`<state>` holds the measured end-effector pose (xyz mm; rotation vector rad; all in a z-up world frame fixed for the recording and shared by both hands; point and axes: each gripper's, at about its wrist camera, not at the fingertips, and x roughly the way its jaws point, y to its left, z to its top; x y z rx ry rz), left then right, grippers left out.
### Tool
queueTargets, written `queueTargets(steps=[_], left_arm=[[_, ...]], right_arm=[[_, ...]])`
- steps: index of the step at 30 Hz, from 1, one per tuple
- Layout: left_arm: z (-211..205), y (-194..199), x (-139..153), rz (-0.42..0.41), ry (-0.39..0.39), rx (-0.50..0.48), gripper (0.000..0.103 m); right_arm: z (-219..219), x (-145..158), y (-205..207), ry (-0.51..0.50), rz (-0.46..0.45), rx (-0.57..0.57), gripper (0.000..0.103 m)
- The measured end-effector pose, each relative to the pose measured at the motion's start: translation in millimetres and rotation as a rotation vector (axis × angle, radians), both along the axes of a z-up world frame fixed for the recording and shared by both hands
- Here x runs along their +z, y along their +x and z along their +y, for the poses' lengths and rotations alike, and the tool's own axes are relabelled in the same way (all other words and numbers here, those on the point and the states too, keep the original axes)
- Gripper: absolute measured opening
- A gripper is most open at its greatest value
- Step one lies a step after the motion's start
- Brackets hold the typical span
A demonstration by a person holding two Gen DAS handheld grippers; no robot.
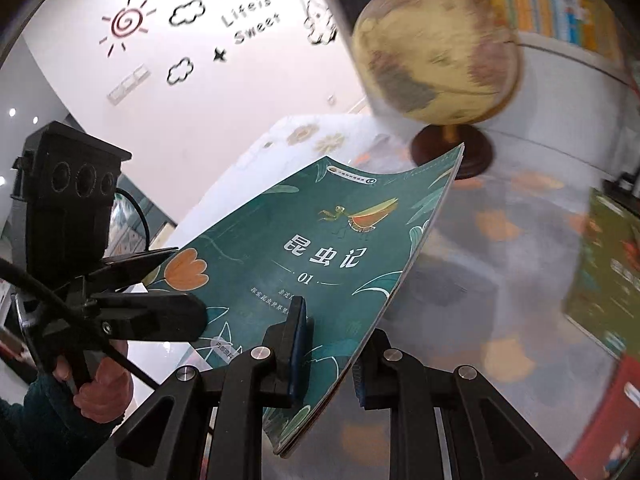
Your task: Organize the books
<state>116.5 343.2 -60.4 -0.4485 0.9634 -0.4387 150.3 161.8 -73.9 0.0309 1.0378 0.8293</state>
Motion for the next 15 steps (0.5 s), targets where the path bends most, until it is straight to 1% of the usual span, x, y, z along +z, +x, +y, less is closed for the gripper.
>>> queueTargets(steps=[3, 5, 6, 8, 12, 15], left_arm=[[14.9, 6.3, -13.5, 0.024, -0.015, 0.036, 0.099], [22.8, 11.2, -27.3, 0.051, -0.033, 0.062, 0.099], [26.7, 14.1, -37.9, 0.078, -0.04, 0.074, 0.099], [30.9, 12.4, -50.6, 0.099, -0.049, 0.086, 0.099], [38.5, 10.0, -71.7, 0.141, -0.082, 0.121, 0.099], [43.7, 9.4, -79.4, 0.153, -0.099, 0.144, 0.099]], right_arm=[[21.5, -12.6, 6.3, -0.011, 0.014, 0.028, 0.019], [33.7, -23.1, 12.9, -0.022, 0.037, 0.035, 0.019], [37.9, -29.0, 16.0, -0.028, 0.048, 0.037, 0.019], [45.5, -40.5, 20.3, -0.044, 0.074, 0.037, 0.02], [52.3, -58.9, 20.9, -0.058, 0.112, 0.025, 0.021], [54.8, -68.5, 19.7, -0.064, 0.139, 0.013, 0.021]])
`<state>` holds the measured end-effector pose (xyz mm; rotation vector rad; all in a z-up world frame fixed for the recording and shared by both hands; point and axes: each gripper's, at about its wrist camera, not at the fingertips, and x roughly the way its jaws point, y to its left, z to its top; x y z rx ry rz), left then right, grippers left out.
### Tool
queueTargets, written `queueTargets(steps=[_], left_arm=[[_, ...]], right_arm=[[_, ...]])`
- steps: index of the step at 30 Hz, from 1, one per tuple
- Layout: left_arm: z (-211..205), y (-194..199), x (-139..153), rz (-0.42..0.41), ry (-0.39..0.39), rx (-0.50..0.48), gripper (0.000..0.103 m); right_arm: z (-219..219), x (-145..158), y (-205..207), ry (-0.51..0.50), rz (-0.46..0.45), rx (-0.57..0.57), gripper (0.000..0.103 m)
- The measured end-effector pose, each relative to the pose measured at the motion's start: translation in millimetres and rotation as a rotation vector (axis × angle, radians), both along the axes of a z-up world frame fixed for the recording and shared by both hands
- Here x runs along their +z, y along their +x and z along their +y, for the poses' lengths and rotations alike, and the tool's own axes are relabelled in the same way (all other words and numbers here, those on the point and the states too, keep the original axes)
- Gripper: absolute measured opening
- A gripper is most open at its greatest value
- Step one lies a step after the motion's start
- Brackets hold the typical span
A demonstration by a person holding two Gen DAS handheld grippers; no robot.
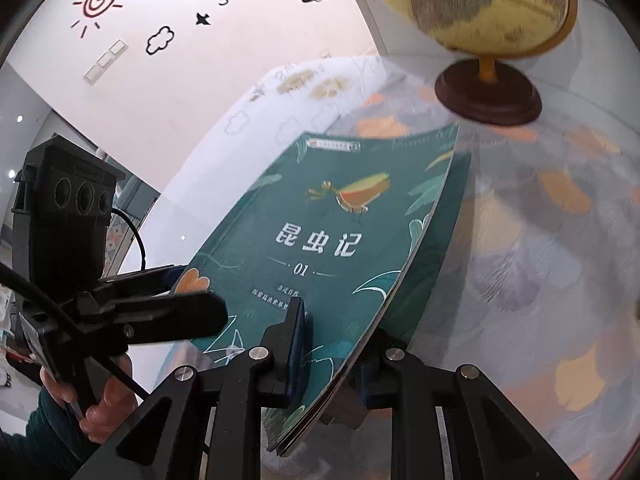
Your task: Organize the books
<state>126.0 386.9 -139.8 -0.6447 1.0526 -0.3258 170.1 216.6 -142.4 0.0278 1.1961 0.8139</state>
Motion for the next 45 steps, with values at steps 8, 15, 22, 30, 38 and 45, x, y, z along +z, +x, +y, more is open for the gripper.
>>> queueTargets(steps=[8, 15, 22, 30, 38, 45], left_arm=[[29.3, -3.7, -8.9, 0.018, -0.027, 0.107, 0.099], [62.8, -29.6, -7.9, 0.046, -0.025, 0.271, 0.099], [34.8, -46.9, 21.4, 0.023, 0.095, 0.218, 0.1], [-90.4, -26.6, 50.1, -0.018, 0.183, -0.104, 0.1], [-251.6, -27.6, 67.2, -0.07, 0.351, -0.462, 0.1], [-366.5, -40.5, 83.3, -0.13, 0.475, -0.64, 0.1]], right_arm=[[10.1, -16.5, -4.2, -0.012, 0.06, -0.081, 0.025], [4.0, -19.5, -13.4, -0.056, 0.062, -0.094, 0.036], [-69.4, -17.0, -43.1, -0.114, 0.085, -0.194, 0.043], [-187.2, -5.0, -90.3, -0.068, 0.137, -0.446, 0.045], [-287.0, 25.0, -122.1, -0.051, 0.077, -0.669, 0.047], [-384.3, 44.4, -140.2, -0.057, 0.011, -0.829, 0.052]])
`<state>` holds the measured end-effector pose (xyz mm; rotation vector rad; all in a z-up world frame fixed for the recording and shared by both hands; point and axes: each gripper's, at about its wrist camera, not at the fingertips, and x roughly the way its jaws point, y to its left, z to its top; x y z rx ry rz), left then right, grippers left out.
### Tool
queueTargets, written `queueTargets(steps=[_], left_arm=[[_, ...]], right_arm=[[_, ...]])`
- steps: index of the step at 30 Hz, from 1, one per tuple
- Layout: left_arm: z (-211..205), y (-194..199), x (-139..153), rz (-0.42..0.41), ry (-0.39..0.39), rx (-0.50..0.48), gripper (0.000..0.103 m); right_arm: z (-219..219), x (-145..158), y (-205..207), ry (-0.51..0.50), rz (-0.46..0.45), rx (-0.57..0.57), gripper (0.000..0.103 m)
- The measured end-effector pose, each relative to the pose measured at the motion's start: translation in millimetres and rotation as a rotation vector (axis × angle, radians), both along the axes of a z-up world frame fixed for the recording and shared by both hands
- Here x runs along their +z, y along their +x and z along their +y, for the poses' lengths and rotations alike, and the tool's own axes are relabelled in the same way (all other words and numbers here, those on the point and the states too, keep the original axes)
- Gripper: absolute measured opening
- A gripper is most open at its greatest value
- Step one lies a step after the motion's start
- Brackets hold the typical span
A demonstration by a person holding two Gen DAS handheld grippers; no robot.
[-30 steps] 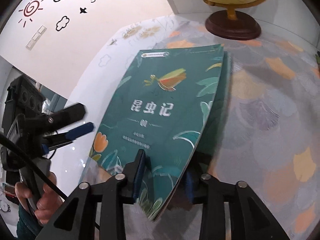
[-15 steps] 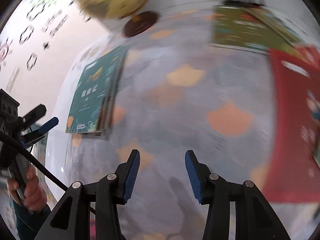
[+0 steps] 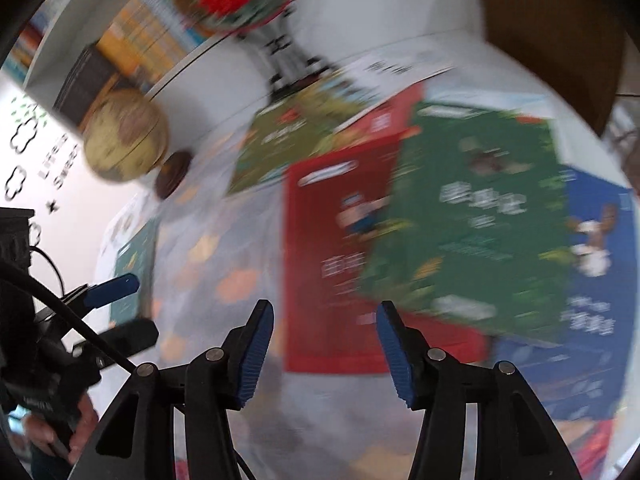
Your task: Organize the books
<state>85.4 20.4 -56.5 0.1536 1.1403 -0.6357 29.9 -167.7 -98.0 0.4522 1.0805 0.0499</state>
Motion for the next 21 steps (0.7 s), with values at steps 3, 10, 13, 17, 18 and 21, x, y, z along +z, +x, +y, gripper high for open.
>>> queueTargets(steps=[3, 10, 13, 17, 18, 21], left_arm=[[-37.9, 3.5, -3.4, 0.023, 0.026, -0.036, 0.1], [-99.4, 11.4, 6.2, 0.023, 0.038, -0.062, 0.1], [-115.4, 21.4, 4.9, 0.031, 0.032, -0.05, 0.1], [-128.2, 33.5, -3.9, 0.058, 0.029, -0.02, 0.1], [-131.4, 35.8, -7.8, 0.066, 0.024, -0.01, 0.1], [-138.9, 39.5, -18.8, 0.097, 0.01, -0.006, 0.1]], right_arm=[[-31.6, 3.9, -8.9, -0.041, -0.011, -0.051, 0.053], [-105.4, -3.2, -27.8, -0.078, 0.016, -0.123, 0.053], [-126.3, -1.4, -29.0, -0.092, 0.007, -0.131, 0.053], [-142.7, -3.9, -24.9, -0.098, 0.012, -0.123, 0.053], [-144.9, -5.0, -24.5, -0.102, 0.015, -0.119, 0.053], [-148.7, -8.2, -22.0, -0.126, 0.023, -0.101, 0.053]])
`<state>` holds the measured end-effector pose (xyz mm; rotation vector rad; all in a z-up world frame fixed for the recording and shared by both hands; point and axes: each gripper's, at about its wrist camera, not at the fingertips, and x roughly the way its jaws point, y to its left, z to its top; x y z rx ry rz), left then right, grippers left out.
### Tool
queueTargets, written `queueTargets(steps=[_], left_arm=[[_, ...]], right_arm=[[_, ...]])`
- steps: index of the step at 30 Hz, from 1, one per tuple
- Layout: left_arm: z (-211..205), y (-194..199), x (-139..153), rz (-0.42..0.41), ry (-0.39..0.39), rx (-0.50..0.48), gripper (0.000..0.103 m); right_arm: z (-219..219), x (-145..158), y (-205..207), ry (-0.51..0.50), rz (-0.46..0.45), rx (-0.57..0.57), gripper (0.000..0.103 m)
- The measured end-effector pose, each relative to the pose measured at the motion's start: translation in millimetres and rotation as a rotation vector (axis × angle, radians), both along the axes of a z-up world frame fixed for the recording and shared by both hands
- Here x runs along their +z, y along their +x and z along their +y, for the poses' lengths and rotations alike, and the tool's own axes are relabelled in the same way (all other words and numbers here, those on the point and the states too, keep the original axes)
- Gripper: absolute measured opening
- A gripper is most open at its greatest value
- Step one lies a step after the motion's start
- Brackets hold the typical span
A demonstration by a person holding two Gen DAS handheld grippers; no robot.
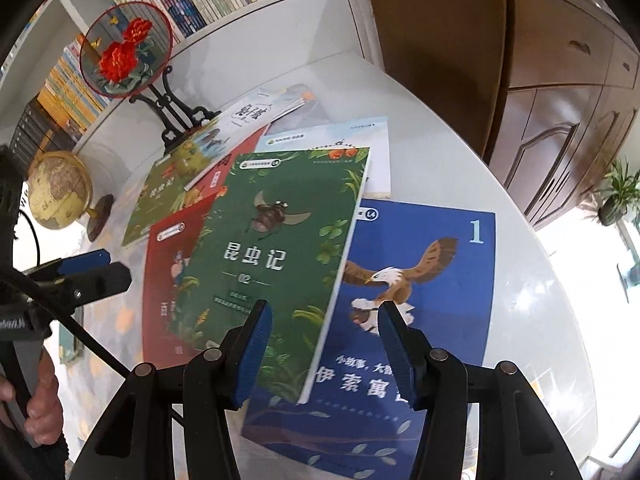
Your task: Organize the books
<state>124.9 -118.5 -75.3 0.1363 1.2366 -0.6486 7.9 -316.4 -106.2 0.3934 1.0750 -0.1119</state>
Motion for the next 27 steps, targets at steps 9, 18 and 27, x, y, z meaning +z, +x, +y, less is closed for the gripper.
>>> queueTargets(steps=[9, 18, 27], left_arm=[[-11.2, 6.4, -27.3, 0.005, 0.034, 0.018, 0.1], [-5.9, 21.8, -57.9, 0.036, 0.042, 0.04, 0.1], [-14.3, 20.6, -74.6, 0.038, 0.042, 0.003, 0.099]], right_arm=[[-1.3, -11.3, 16.6, -0.033, 0.016, 0.058, 0.053], [-4.7, -37.9, 40.7, -0.043, 0.07, 0.063, 0.041], [-1.8, -43.8, 46.9, -0.062, 0.054, 0.073, 0.033]])
